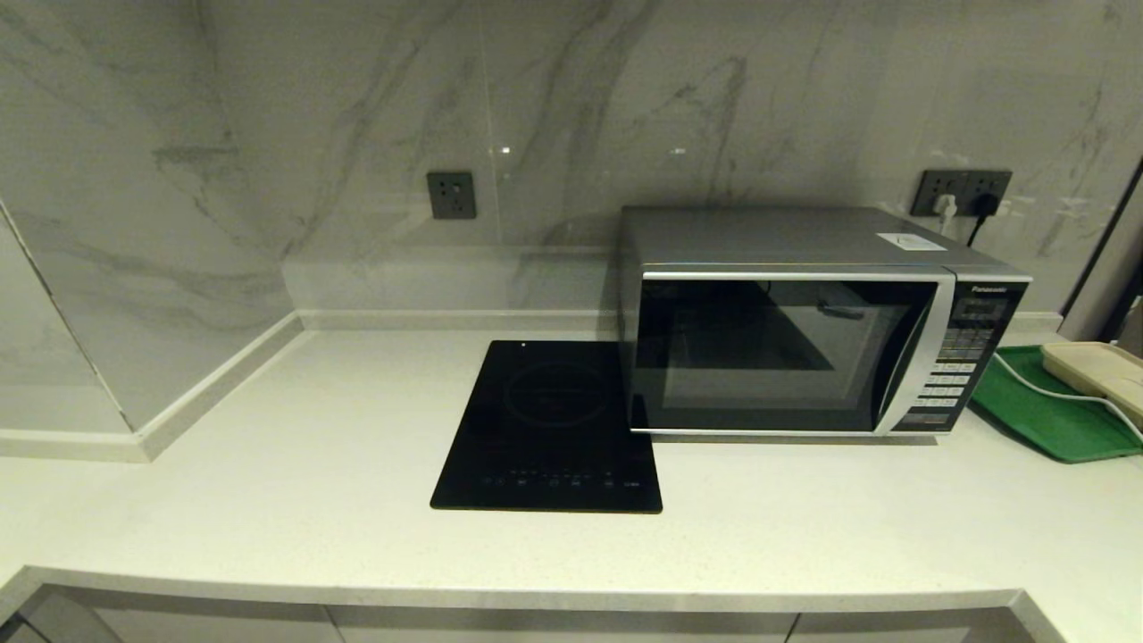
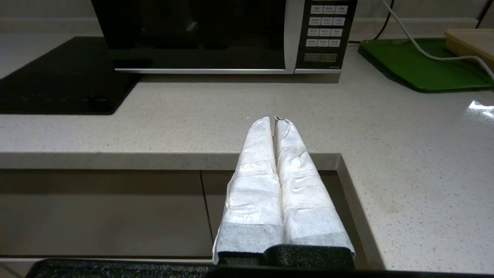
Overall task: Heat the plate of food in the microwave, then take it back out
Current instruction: Open the microwave oven
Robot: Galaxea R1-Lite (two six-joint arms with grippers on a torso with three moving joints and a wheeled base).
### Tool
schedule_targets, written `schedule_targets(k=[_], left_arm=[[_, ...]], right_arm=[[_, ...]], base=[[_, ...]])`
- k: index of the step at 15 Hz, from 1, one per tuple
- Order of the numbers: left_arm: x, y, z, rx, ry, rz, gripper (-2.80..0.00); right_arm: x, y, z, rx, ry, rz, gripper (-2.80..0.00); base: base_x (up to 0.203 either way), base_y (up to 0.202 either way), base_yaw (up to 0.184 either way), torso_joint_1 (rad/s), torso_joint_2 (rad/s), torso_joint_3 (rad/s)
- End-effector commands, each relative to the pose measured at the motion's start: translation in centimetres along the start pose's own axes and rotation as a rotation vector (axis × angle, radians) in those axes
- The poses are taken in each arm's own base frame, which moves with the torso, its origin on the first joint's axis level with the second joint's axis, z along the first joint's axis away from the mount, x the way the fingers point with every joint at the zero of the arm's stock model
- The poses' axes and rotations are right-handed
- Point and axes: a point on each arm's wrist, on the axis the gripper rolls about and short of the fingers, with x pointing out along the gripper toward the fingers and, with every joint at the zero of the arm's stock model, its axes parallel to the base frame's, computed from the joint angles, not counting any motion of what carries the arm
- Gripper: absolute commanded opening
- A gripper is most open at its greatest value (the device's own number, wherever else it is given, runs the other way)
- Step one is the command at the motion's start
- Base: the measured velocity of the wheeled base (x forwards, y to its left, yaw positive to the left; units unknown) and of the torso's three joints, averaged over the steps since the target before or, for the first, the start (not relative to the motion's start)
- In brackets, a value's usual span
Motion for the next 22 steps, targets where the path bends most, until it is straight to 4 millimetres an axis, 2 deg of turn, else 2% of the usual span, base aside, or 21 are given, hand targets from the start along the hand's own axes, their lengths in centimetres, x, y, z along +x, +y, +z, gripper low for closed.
schedule_targets(k=[1,6,7,8,11,13,16,19,22], left_arm=[[0.0,0.0,0.0,0.000,-0.002,0.001,-2.80],[0.0,0.0,0.0,0.000,-0.001,0.001,-2.80],[0.0,0.0,0.0,0.000,-0.001,0.001,-2.80],[0.0,0.0,0.0,0.000,-0.002,0.001,-2.80],[0.0,0.0,0.0,0.000,-0.002,0.001,-2.80],[0.0,0.0,0.0,0.000,-0.002,0.001,-2.80],[0.0,0.0,0.0,0.000,-0.001,0.001,-2.80],[0.0,0.0,0.0,0.000,-0.002,0.001,-2.80],[0.0,0.0,0.0,0.000,-0.002,0.000,-2.80]], right_arm=[[0.0,0.0,0.0,0.045,-0.001,-0.010,-2.80],[0.0,0.0,0.2,0.027,-0.008,-0.010,-2.80],[-0.3,0.0,1.2,0.040,-0.038,-0.015,-2.80],[-0.8,0.1,3.0,0.051,-0.074,-0.021,-2.80],[-2.2,0.4,10.9,0.127,-0.128,-0.033,-2.80],[-0.4,0.5,15.4,0.138,-0.044,-0.098,-2.80],[4.0,0.6,19.1,-0.032,0.105,-0.242,-2.80],[8.9,0.5,20.7,-0.211,0.184,-0.353,-2.80],[12.5,0.5,20.4,-0.313,0.238,-0.400,-2.80]], base=[[0.000,0.000,0.000,0.000,0.00,0.000],[0.000,0.000,0.000,0.000,0.00,0.000],[0.000,0.000,0.000,0.000,0.00,0.000],[0.000,0.000,0.000,0.000,0.00,0.000],[0.000,0.000,0.000,0.000,0.00,0.000],[0.000,0.000,0.000,0.000,0.00,0.000],[0.000,0.000,0.000,0.000,0.00,0.000],[0.000,0.000,0.000,0.000,0.00,0.000],[0.000,0.000,0.000,0.000,0.00,0.000]])
